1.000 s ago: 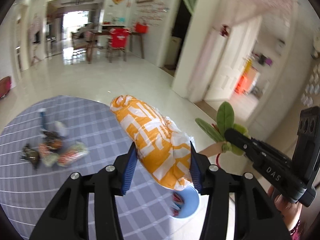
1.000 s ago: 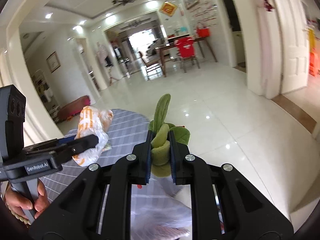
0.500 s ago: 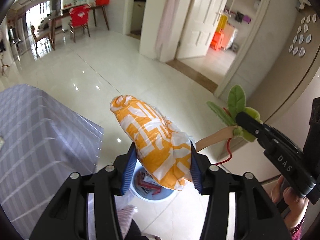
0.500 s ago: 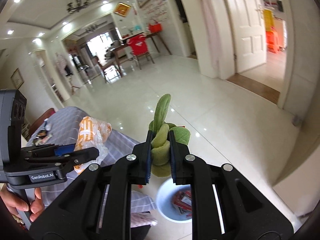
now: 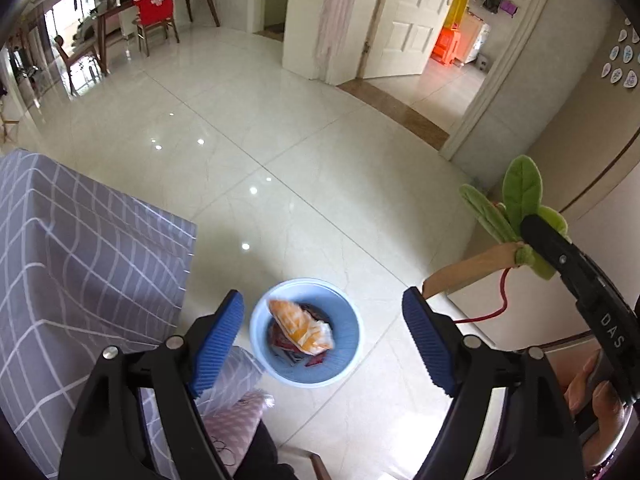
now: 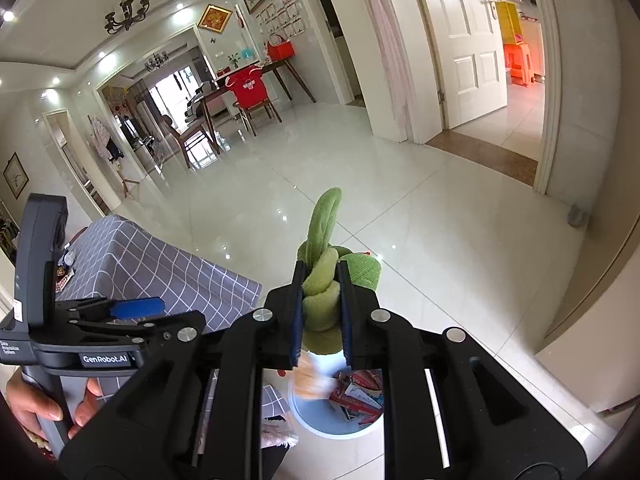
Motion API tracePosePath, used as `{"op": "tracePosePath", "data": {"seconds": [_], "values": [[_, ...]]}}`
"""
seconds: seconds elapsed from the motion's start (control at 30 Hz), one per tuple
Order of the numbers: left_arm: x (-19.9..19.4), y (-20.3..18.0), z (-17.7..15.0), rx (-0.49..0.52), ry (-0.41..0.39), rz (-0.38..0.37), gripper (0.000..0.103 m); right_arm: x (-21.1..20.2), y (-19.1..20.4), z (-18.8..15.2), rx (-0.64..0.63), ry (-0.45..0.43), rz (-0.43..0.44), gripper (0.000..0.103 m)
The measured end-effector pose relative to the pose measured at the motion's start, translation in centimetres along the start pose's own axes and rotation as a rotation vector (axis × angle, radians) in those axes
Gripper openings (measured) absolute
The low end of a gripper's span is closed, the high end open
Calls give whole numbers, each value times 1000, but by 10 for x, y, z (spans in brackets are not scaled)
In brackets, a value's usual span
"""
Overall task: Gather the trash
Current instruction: 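Open the right tool to drop the green leaves into the bucket, then move both open tools back over the trash on the table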
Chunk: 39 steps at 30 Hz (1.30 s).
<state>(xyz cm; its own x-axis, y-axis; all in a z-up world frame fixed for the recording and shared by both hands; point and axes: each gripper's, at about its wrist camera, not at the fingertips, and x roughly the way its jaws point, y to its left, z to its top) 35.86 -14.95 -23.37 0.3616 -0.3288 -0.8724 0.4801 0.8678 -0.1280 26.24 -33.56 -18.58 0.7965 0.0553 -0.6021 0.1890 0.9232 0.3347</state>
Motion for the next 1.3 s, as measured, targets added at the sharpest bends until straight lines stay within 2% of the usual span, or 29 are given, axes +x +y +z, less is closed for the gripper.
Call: {"op": "tracePosePath", "data": {"seconds": [0.6,0.7,0.73,0.77,0.8,1.1,1.3], "values": [[-32,25,3,-27,-62,45,80,24,37,0,-36,49,68,15],[-39,32,4,-35,-76,51,80,28,42,0,-32,51,70,21],[-40,34,4,-37,-75,52,80,30,43,0,-29,53,65,33],[-41,37,4,-42,-72,53,80,34,45,-1,-25,60,56,52],[-43,39,4,-46,-70,51,80,36,45,-2,-23,63,43,56],[-56,51,2,-56,-94,52,79,39,59,-5,-42,76,36,56],[-68,64,-3,-69,-110,58,80,29,80,-4,-78,68,61,56]]}}
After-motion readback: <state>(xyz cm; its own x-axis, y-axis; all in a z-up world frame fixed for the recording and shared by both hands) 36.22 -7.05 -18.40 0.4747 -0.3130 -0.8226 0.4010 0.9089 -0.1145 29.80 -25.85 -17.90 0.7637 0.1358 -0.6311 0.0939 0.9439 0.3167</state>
